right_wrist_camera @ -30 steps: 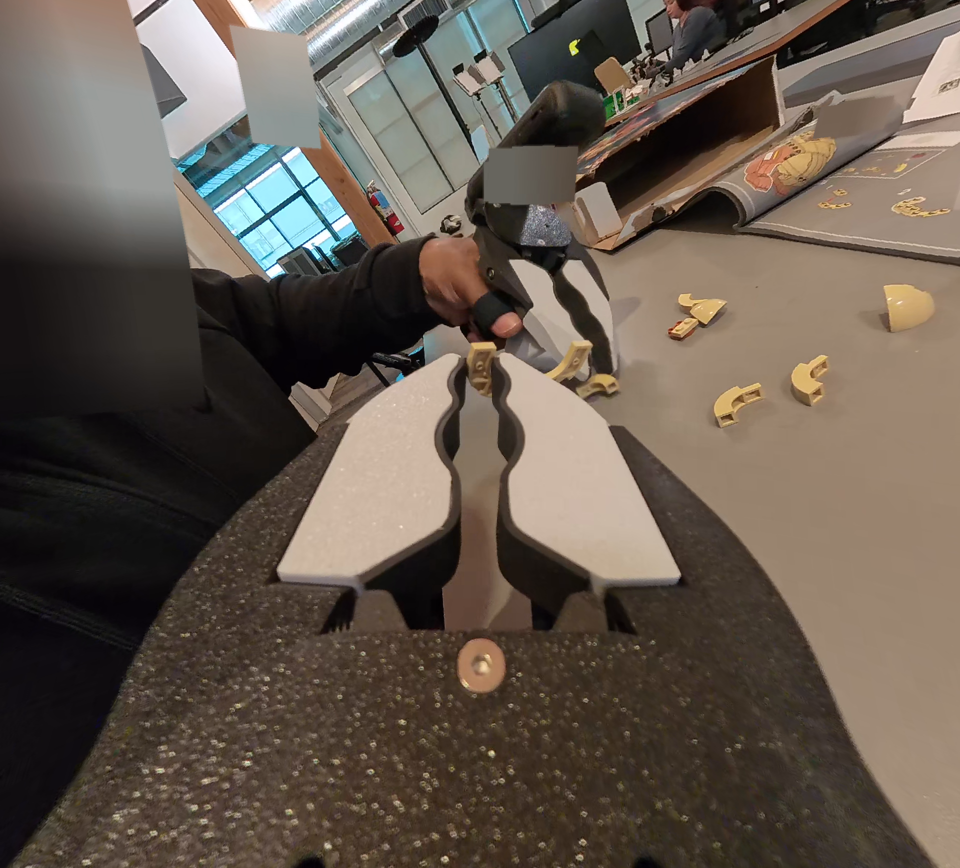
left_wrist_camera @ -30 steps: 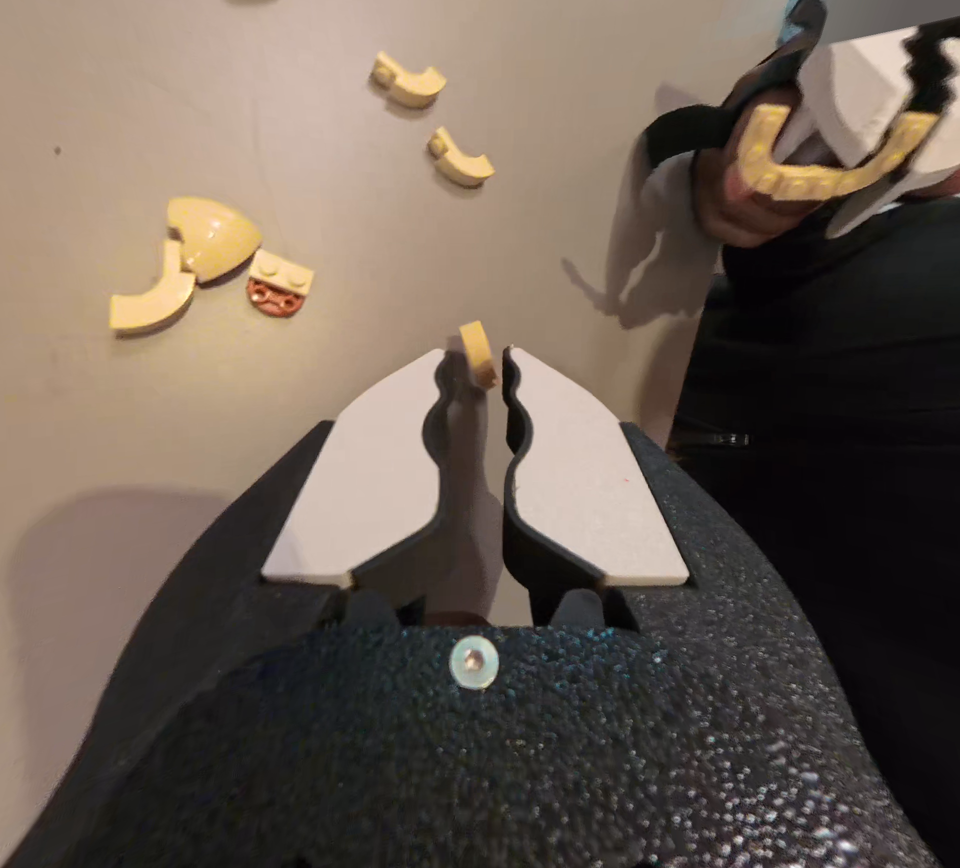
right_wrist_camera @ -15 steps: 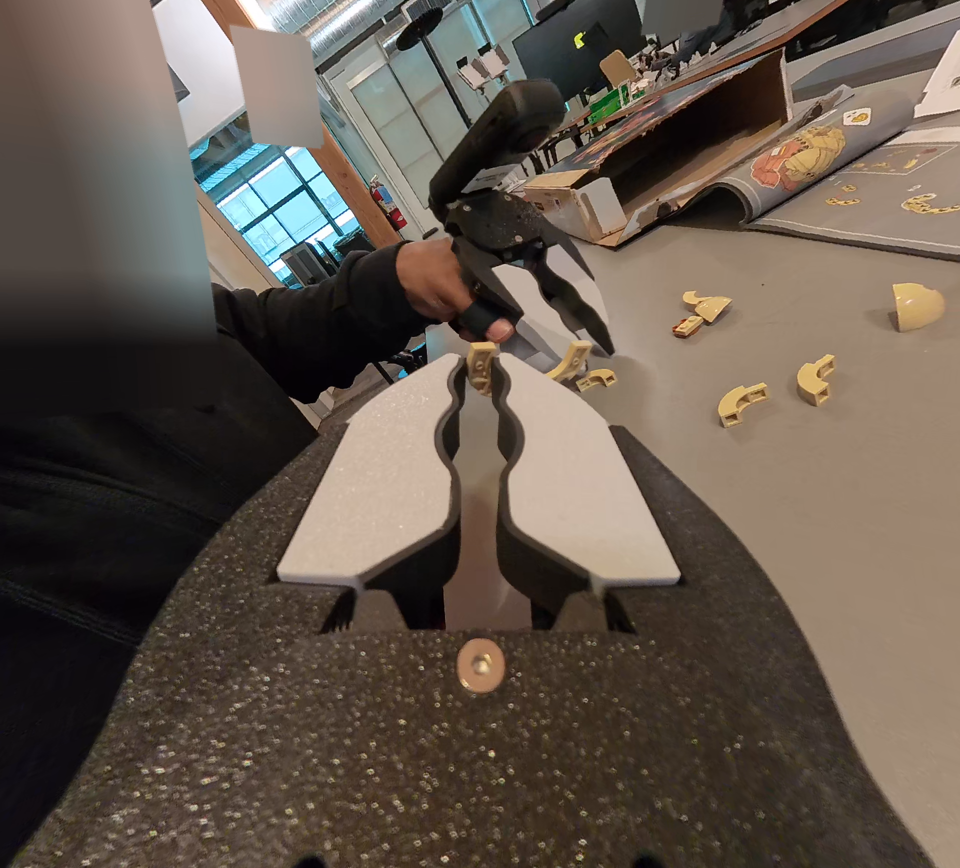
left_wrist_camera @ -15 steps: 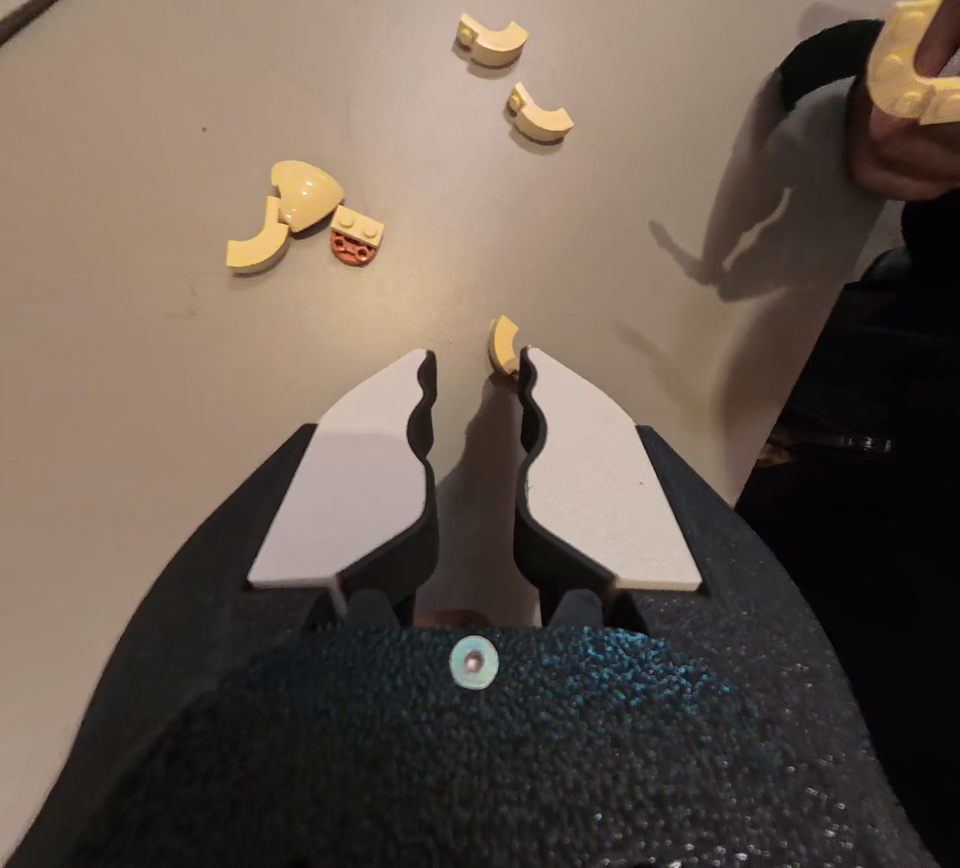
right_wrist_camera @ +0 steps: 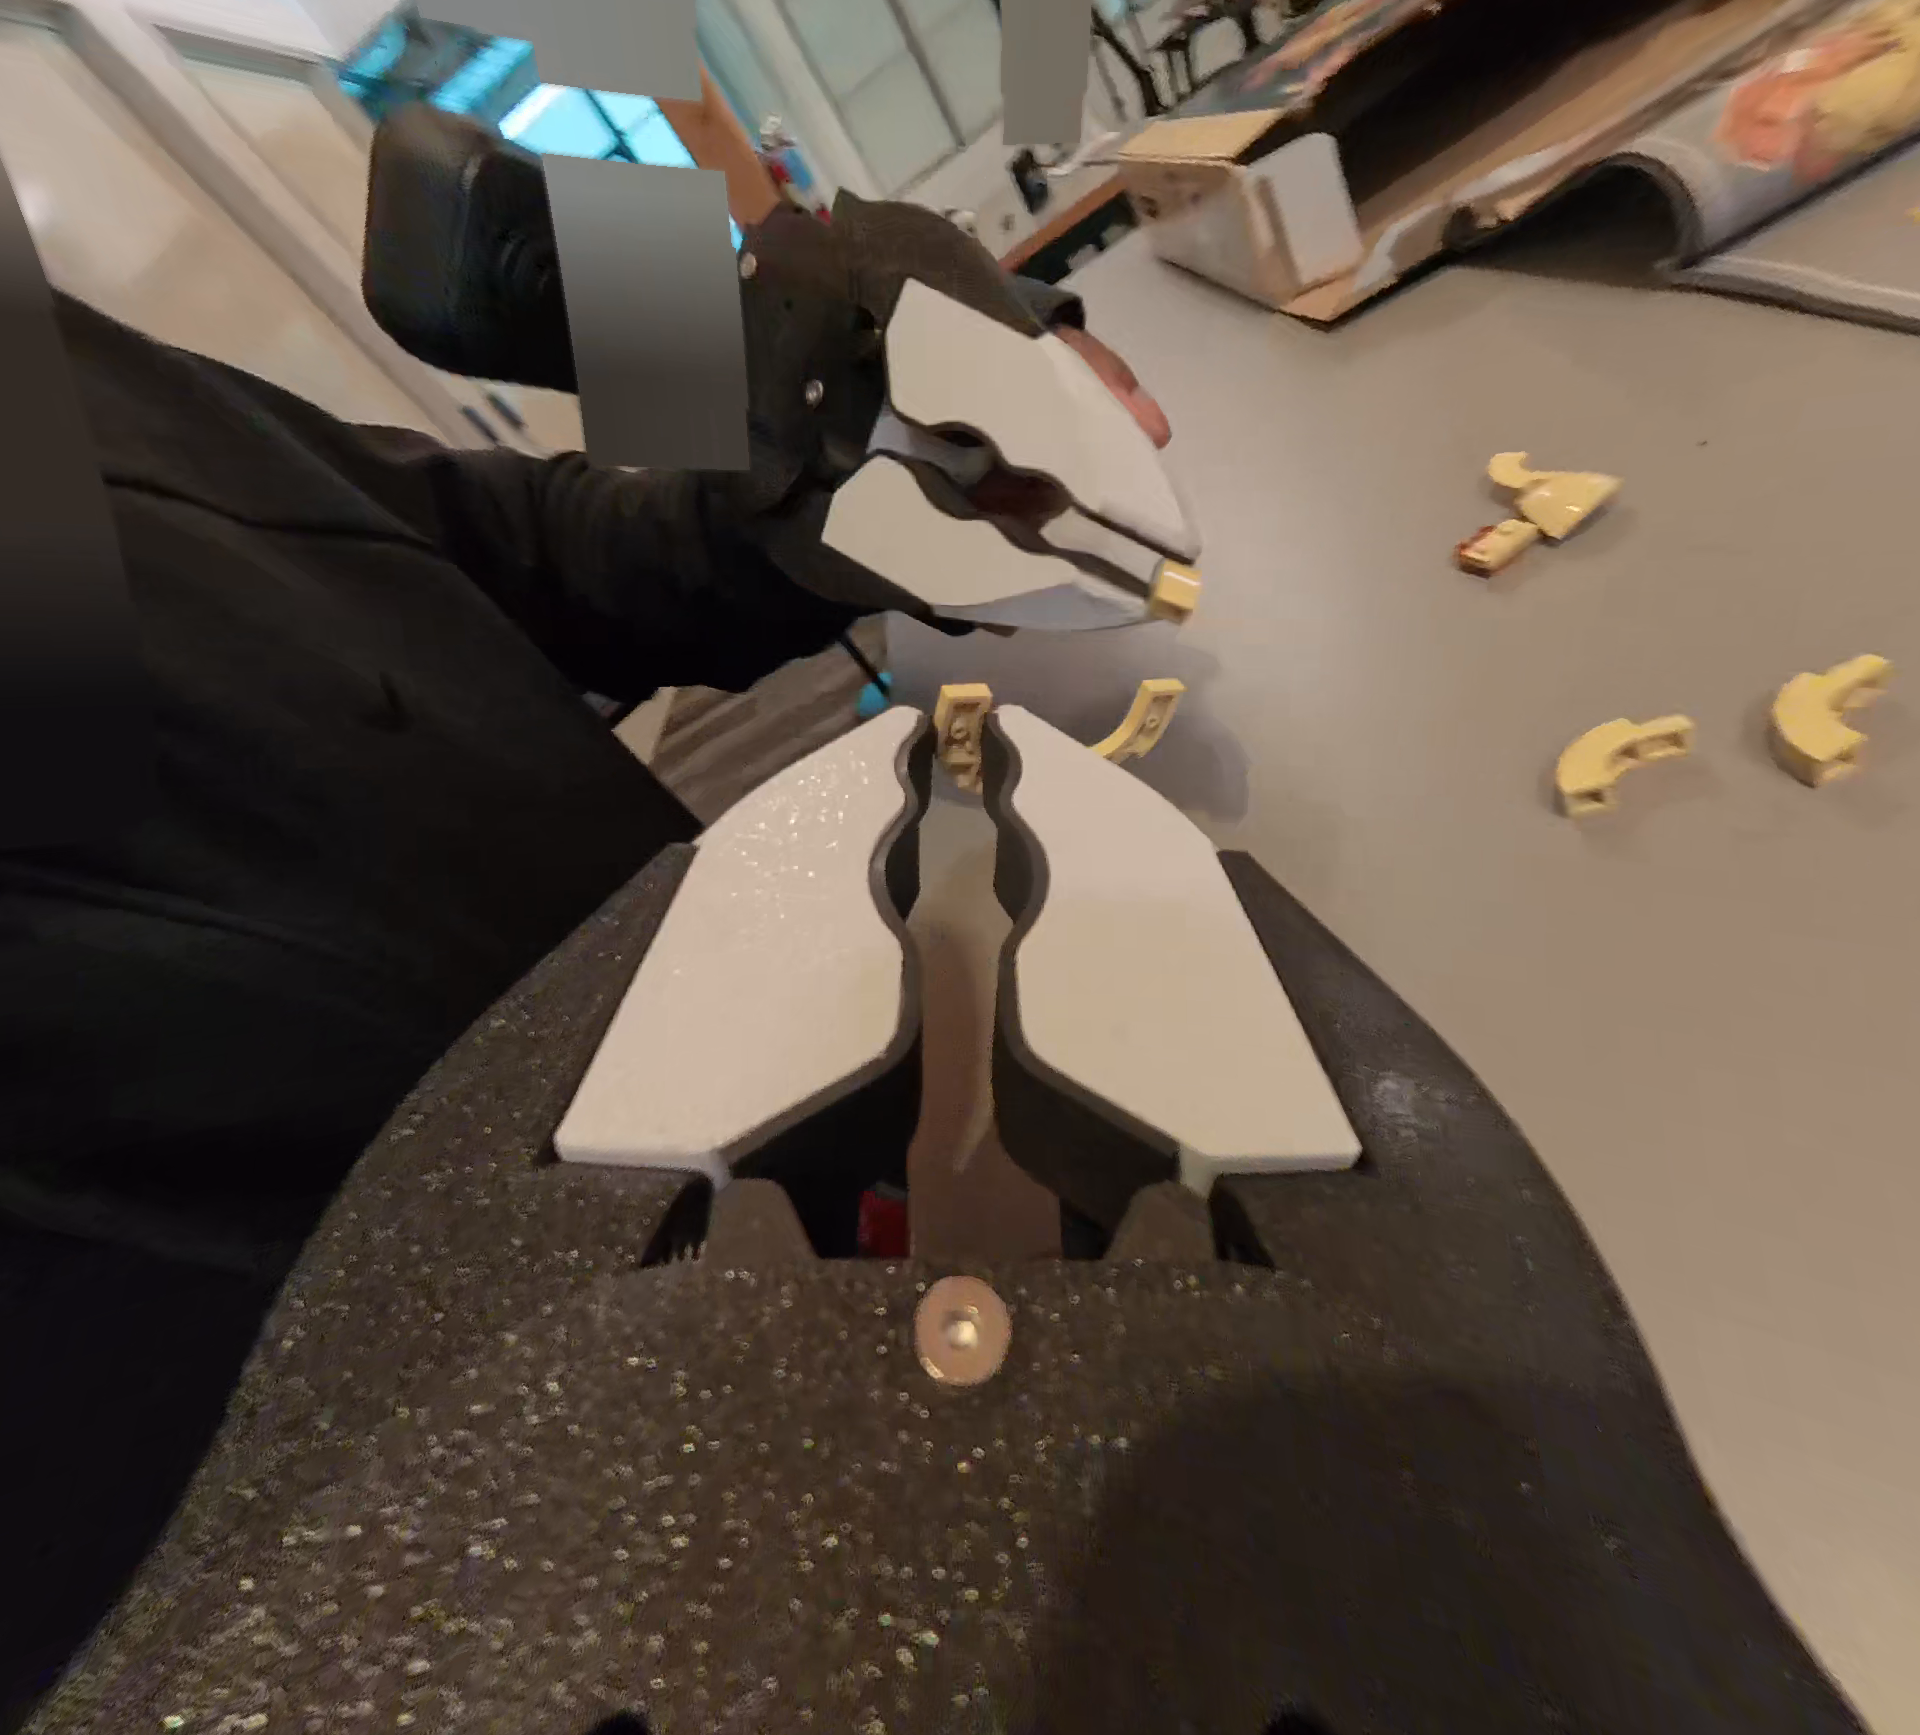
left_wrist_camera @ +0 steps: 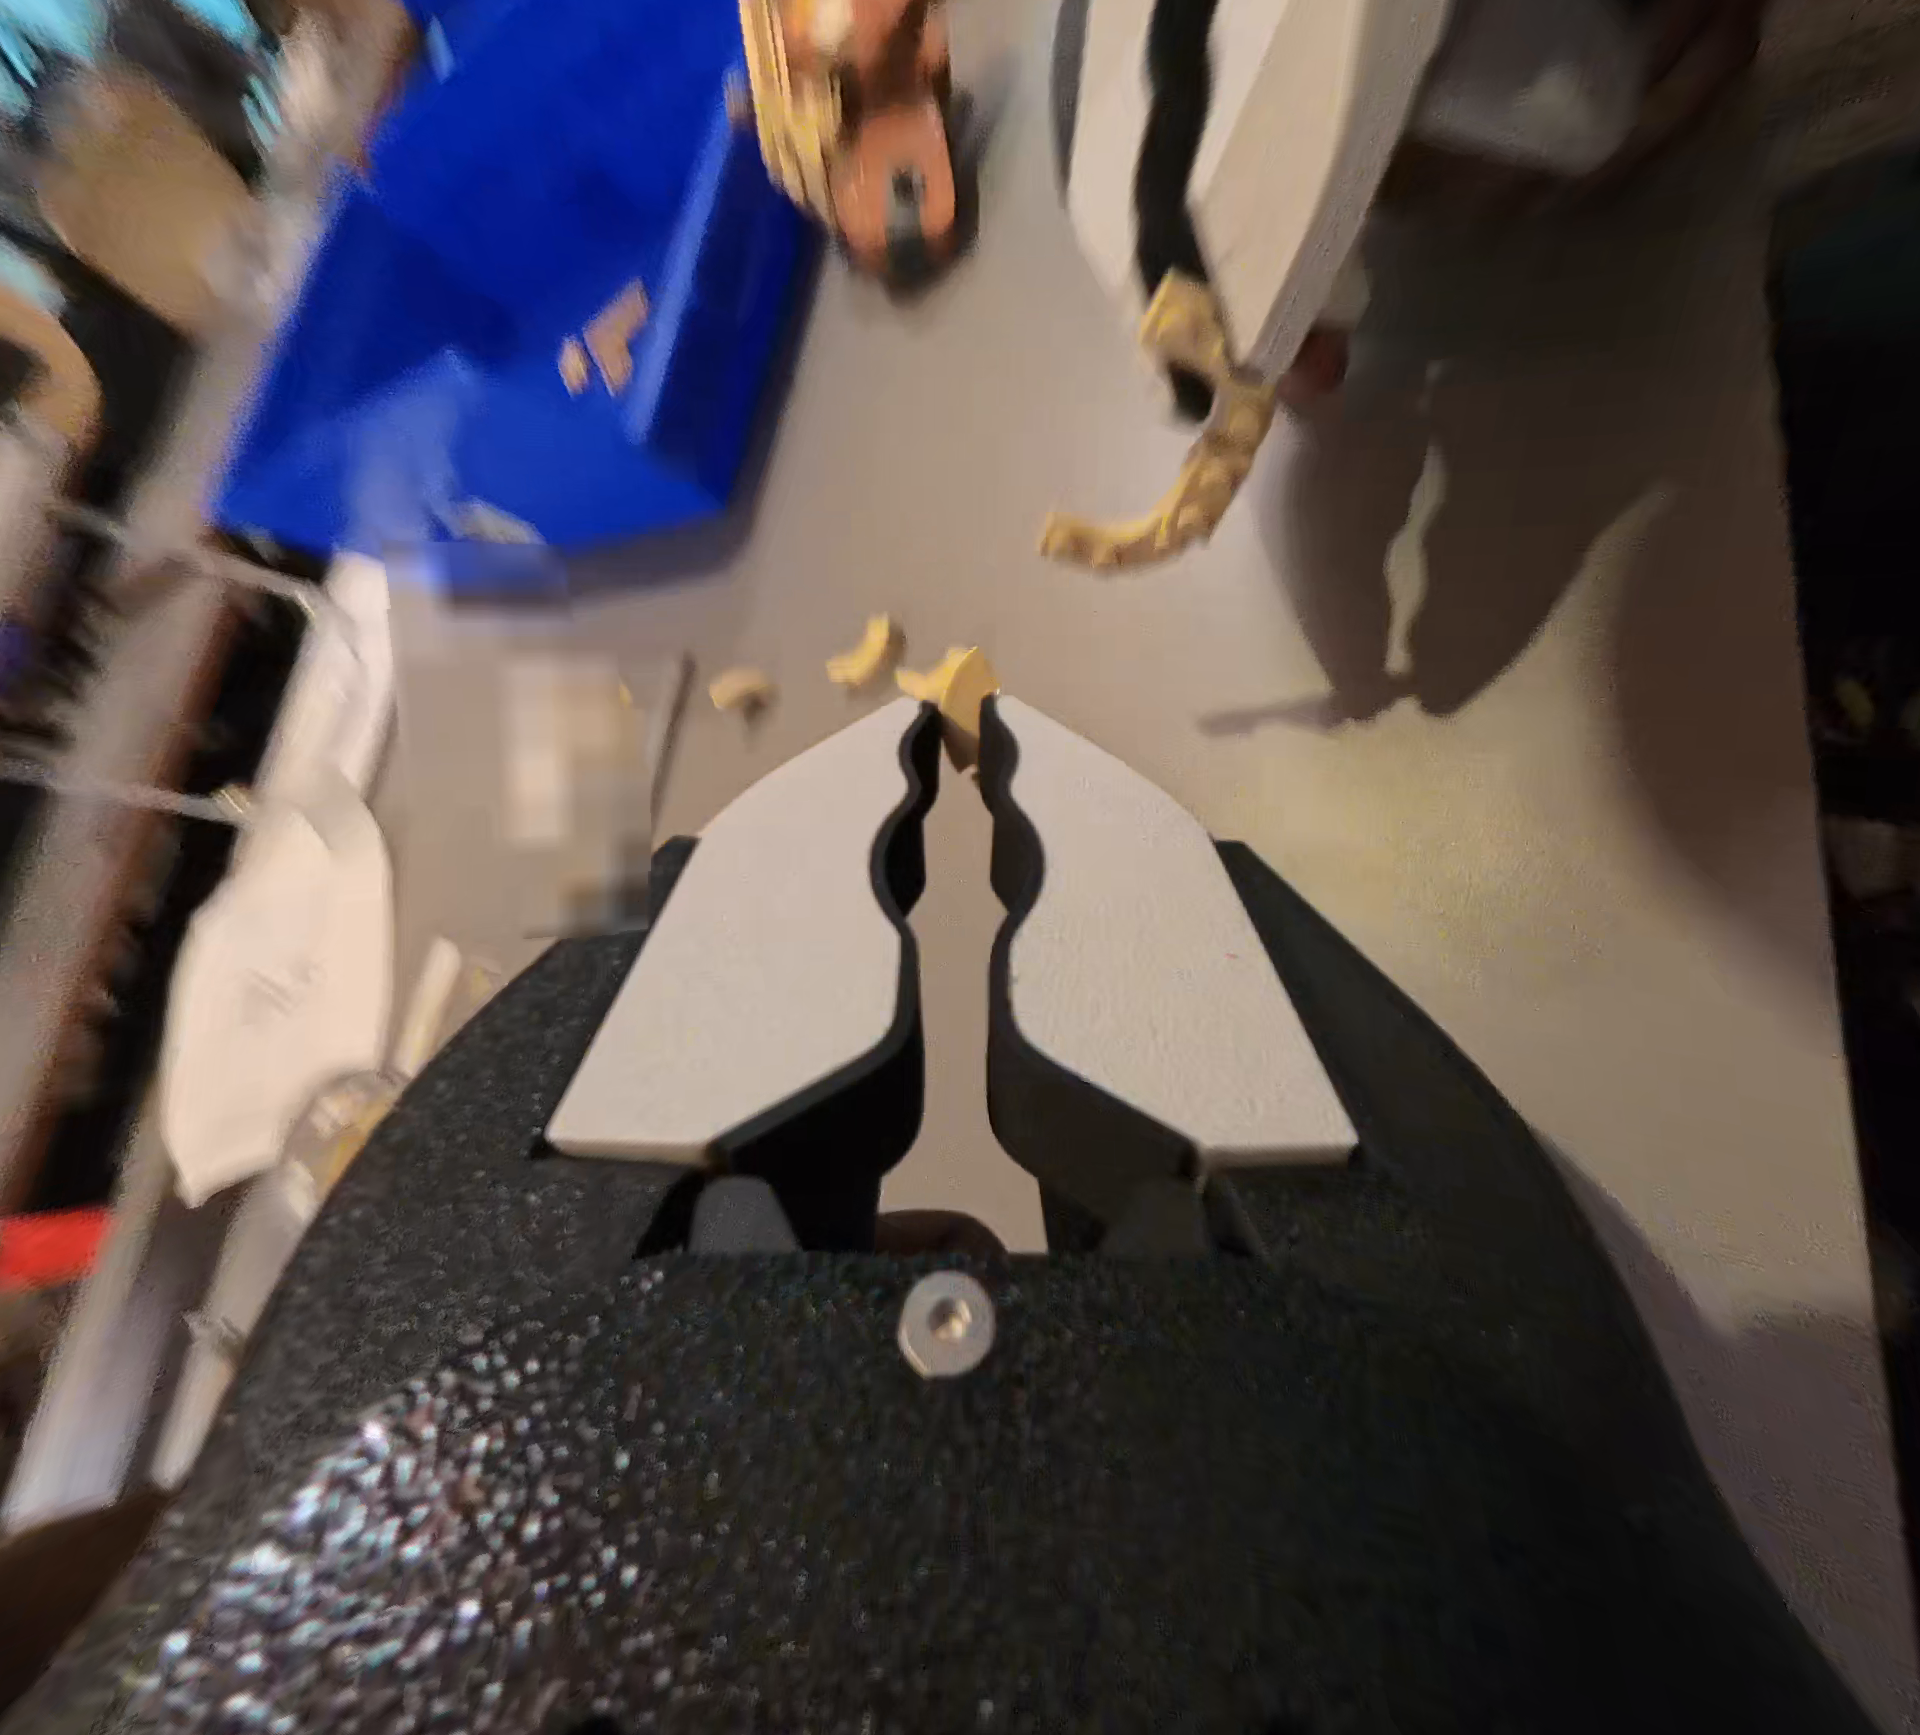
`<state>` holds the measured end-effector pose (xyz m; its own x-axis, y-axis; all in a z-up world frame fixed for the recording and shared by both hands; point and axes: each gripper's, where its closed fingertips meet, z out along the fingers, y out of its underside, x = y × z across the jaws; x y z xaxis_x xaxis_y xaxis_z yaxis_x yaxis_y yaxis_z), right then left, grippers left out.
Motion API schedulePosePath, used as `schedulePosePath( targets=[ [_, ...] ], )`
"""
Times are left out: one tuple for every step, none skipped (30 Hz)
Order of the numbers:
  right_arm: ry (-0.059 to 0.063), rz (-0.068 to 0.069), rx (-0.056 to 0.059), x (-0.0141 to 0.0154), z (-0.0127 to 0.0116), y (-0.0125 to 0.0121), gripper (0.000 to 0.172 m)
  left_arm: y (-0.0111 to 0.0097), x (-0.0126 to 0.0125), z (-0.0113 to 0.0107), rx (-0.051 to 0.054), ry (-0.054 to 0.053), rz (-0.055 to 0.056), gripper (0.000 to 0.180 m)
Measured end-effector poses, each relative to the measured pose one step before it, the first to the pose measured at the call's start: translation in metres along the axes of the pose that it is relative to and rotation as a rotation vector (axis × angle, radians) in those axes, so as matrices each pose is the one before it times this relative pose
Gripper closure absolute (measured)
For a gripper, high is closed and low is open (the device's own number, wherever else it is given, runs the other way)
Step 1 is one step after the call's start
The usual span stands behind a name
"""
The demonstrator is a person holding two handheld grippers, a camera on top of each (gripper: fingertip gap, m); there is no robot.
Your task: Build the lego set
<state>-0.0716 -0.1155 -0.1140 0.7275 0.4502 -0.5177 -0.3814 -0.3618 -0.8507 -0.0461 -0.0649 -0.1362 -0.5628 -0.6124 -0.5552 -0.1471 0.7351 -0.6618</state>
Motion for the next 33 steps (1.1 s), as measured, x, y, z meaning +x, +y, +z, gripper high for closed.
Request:
schedulePosePath(
  targets=[
    [-0.0275,0.0132,0.0177,-0.00196,-0.00061,-0.00264,0.163,-0.01324,-0.00012,-0.00391,0.0638,-0.0170,0.0390,0.174],
    [-0.0141,0.0194,0.0266,0.00054,-0.00139,-0.00397,0.163,-0.00978,-0.00221,-0.00237,0.0370,-0.0248,0.0115,0.174],
    [-0.0077,0.0196,0.0258,0.00122,-0.00172,-0.00382,0.164,-0.00734,-0.00335,-0.00126,0.0187,-0.0296,-0.0033,0.174],
    [-0.0037,0.0136,0.0233,0.00104,-0.00170,-0.00351,0.164,-0.00814,-0.00250,-0.00145,0.0279,-0.0263,-0.0048,0.174],
    [0.0027,0.0064,0.0231,0.00096,-0.00132,-0.00309,0.164,-0.00713,-0.00283,-0.00112,0.0212,-0.0312,-0.0098,0.174],
    [0.0003,0.0034,0.0220,0.00001,-0.00078,-0.00263,0.164,-0.00478,-0.00171,-0.00022,0.0075,-0.0279,-0.0145,0.174],
    [-0.0137,0.0124,0.0193,-0.00193,-0.00018,-0.00193,0.164,-0.00394,0.00023,0.00025,0.0078,-0.0226,-0.0085,0.174],
    [-0.0264,0.0266,0.0169,-0.00313,0.00047,-0.00120,0.164,-0.00432,0.00123,-0.00003,0.0159,-0.0256,0.0130,0.174],
    [-0.0307,0.0354,0.0162,-0.00302,0.00083,-0.00102,0.164,-0.00372,0.00050,-0.00033,0.0154,-0.0360,0.0383,0.174],
    [-0.0299,0.0359,0.0139,-0.00266,0.00101,-0.00085,0.164,-0.00257,0.00137,0.00006,0.0086,-0.0303,0.0577,0.174],
    [-0.0280,0.0320,0.0109,-0.00230,0.00091,-0.00062,0.164,-0.00182,0.00186,0.00029,0.0046,-0.0227,0.0622,0.174],
    [-0.0215,0.0289,0.0087,-0.00138,0.00063,-0.00053,0.164,-0.00181,0.00142,-0.00019,0.0041,-0.0204,0.0576,0.174],
    [-0.0104,0.0249,0.0051,0.00003,0.00034,-0.00038,0.164,-0.00193,0.00011,-0.00092,0.0040,-0.0214,0.0518,0.174],
    [-0.0022,0.0179,0.0036,0.00084,-0.00012,-0.00045,0.164,-0.00228,0.00033,-0.00126,0.0058,-0.0137,0.0488,0.174],
    [-0.0020,0.0112,0.0038,0.00060,-0.00031,-0.00069,0.164,-0.00111,0.00024,-0.00090,0.0001,-0.0085,0.0446,0.174],
    [-0.0019,0.0079,0.0014,0.00029,-0.00018,-0.00028,0.164,0.00019,0.00029,-0.00025,-0.0084,-0.0058,0.0412,0.174],
    [0.0002,0.0064,-0.0021,0.00056,0.00016,0.00019,0.164,-0.00023,-0.00031,-0.00047,-0.0024,-0.0096,0.0353,0.174],
    [-0.0011,0.0033,-0.0046,0.00014,0.00055,0.00047,0.164,-0.00071,-0.00001,-0.00049,0.0026,-0.0086,0.0255,0.174],
    [-0.0041,0.0023,-0.0051,-0.00035,0.00074,0.00081,0.164,-0.00022,0.00003,-0.00014,-0.0015,-0.0082,0.0201,0.174],
    [-0.0043,0.0039,-0.0044,-0.00036,0.00094,0.00095,0.164,-0.00052,0.00016,-0.00025,0.0015,-0.0088,0.0210,0.174],
    [-0.0065,0.0048,-0.0023,-0.00060,0.00087,0.00062,0.164,-0.00002,0.00045,-0.00006,-0.0022,-0.0082,0.0260,0.174],
    [-0.0081,0.0055,-0.0006,-0.00077,0.00073,0.00052,0.164,0.00083,0.00088,0.00030,-0.0069,-0.0063,0.0314,0.174],
    [-0.0060,0.0064,0.0001,-0.00048,0.00042,0.00035,0.164,0.00060,-0.00002,-0.00001,-0.0031,-0.0106,0.0294,0.174],
    [-0.0066,0.0054,0.0005,-0.00056,0.00032,0.00020,0.164,0.00015,-0.00020,-0.00031,0.0003,-0.0084,0.0231,0.174],
    [-0.0044,0.0035,-0.0009,-0.00034,0.00019,0.00030,0.164,-0.00008,-0.00019,-0.00033,0.0005,-0.0050,0.0196,0.174],
    [-0.0025,0.0018,-0.0018,-0.00025,0.00013,0.00026,0.164,-0.00049,-0.00016,-0.00039,0.0015,-0.0057,0.0243,0.174],
    [-0.0018,0.0025,-0.0015,-0.00006,0.00001,0.00014,0.164,-0.00023,-0.00011,-0.00038,0.0006,-0.0067,0.0297,0.174],
    [-0.0027,0.0044,-0.0009,-0.00009,0.00021,0.00018,0.164,-0.00035,-0.00009,-0.00034,0.0020,-0.0052,0.0276,0.174],
    [-0.0019,0.0049,-0.0001,0.00015,0.00025,0.00002,0.164,-0.00013,0.00003,-0.00026,0.0039,-0.0026,0.0183,0.174],
    [-0.0017,0.0045,0.0014,0.00018,0.00022,-0.00020,0.164,-0.00001,-0.00008,-0.00018,0.0047,-0.0029,0.0105,0.174],
    [0.0000,0.0049,0.0014,0.00045,0.00019,-0.00014,0.164,-0.00040,-0.00007,-0.00016,0.0058,-0.0045,0.0051,0.174],
    [-0.0007,0.0040,0.0001,0.00043,0.00034,-0.00004,0.164,-0.00100,-0.00014,-0.00020,0.0092,-0.0064,0.0041,0.174],
    [-0.0034,0.0021,0.0024,-0.00027,0.00034,-0.00031,0.164,-0.00060,0.00009,-0.00004,0.0055,-0.0068,0.0043,0.174]
  ],
)
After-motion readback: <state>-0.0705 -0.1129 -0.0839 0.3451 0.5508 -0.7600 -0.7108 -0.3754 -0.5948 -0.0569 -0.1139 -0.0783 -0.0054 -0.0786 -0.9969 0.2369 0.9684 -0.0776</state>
